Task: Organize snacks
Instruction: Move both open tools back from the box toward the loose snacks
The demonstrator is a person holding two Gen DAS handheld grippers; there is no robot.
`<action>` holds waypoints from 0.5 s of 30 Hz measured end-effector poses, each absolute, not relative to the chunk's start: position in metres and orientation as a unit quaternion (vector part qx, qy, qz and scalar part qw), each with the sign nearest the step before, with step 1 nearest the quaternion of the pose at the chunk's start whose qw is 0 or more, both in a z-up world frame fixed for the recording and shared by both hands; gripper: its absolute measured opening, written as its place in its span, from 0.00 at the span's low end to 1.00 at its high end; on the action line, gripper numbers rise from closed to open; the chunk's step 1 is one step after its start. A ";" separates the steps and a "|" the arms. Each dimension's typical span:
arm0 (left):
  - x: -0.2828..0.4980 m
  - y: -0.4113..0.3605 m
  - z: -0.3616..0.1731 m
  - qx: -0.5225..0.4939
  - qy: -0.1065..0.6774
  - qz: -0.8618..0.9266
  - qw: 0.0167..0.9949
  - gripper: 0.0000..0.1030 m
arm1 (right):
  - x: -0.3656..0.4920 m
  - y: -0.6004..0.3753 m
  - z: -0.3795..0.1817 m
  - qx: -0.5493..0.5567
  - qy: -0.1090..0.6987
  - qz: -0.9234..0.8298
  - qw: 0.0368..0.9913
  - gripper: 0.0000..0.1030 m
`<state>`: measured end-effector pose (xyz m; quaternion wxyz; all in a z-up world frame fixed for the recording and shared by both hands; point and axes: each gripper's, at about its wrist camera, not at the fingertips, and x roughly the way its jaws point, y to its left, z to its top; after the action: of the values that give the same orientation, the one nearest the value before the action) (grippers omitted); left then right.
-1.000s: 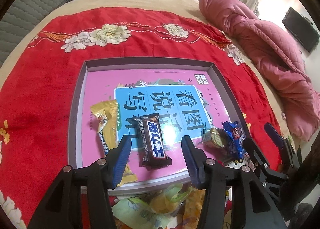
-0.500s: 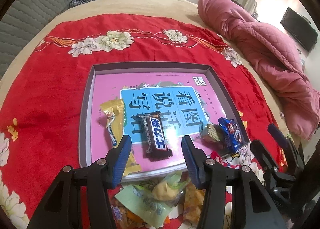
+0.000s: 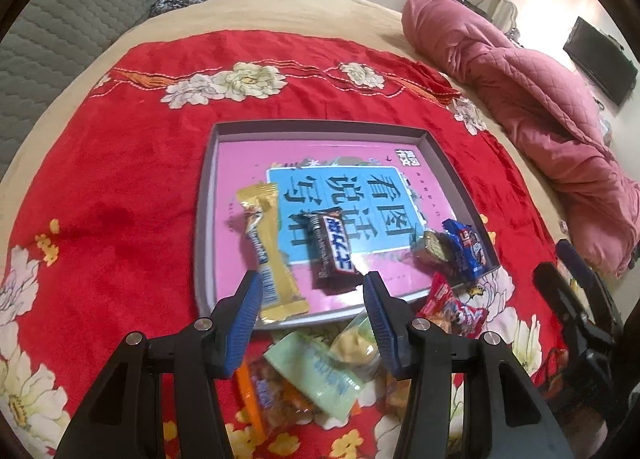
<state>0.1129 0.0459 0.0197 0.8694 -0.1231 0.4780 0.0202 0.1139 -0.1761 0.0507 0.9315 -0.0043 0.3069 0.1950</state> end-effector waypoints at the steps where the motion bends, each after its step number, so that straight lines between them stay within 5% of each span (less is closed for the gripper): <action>1: 0.110 0.049 0.020 -0.123 0.478 0.023 0.869 0.52 | 0.112 -0.177 0.052 -0.002 0.305 0.192 0.933 0.88; 15: 0.073 0.089 0.008 -0.147 0.494 0.038 0.856 0.52 | 0.091 -0.162 0.046 -0.006 0.362 0.221 0.905 0.88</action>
<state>0.0731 0.0890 0.0084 0.8560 -0.1469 0.4942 0.0379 0.0909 -0.1619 0.0464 0.9053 -0.0060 0.3623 0.2214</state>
